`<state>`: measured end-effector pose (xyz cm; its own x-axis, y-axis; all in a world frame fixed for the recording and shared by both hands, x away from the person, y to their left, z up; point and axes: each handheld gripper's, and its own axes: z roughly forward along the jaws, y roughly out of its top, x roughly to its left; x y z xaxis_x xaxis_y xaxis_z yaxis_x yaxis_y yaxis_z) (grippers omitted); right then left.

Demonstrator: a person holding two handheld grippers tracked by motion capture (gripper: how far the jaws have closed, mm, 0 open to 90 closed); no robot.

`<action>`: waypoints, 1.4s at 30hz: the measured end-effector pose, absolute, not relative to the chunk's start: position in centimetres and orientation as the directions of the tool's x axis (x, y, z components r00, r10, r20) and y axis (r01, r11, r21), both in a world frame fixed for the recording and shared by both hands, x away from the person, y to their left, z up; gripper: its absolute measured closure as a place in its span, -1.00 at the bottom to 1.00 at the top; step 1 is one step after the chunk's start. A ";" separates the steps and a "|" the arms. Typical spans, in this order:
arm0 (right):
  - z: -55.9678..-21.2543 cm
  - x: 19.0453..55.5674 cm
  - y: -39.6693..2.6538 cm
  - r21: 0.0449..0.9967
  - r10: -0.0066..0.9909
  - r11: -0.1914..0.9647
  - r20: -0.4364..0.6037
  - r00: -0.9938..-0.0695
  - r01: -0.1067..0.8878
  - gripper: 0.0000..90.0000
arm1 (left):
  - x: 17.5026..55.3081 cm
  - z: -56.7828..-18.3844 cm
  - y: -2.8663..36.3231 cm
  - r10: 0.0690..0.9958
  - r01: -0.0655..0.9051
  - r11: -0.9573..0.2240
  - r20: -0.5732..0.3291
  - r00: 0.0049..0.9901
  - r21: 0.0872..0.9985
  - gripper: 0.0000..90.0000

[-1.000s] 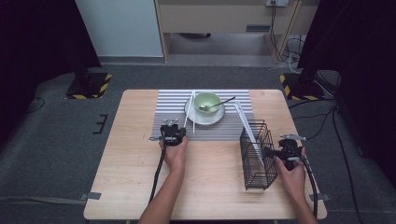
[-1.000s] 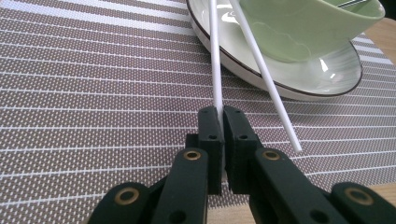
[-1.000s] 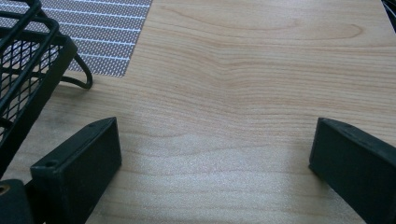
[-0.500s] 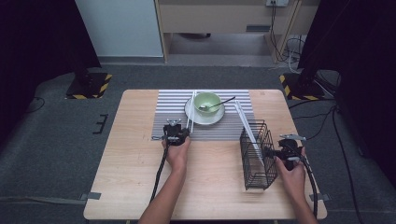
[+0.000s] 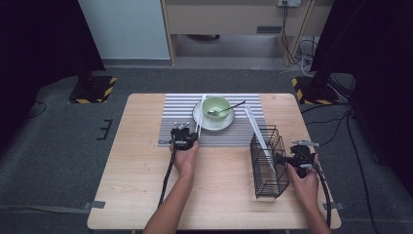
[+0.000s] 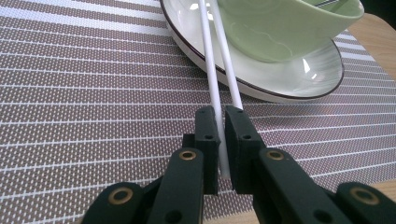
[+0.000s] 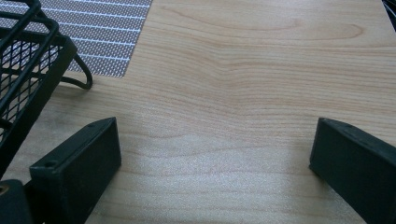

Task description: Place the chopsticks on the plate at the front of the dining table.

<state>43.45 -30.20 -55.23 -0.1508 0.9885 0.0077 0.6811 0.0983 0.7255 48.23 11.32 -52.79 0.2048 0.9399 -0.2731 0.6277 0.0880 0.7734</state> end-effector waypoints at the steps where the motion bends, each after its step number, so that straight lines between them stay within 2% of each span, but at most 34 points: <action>1: -55.2 43.5 -30.2 0.726 0.989 0.098 0.008 -0.151 0.681 -0.96 | 48.3 -52.8 11.3 0.940 0.626 0.092 -0.275 0.203 0.774 0.86; 42: -55.2 43.5 -30.2 0.726 0.989 0.098 0.008 -0.150 0.681 -0.96 | 48.8 -53.1 10.7 0.932 0.625 0.061 -0.268 0.243 0.779 0.78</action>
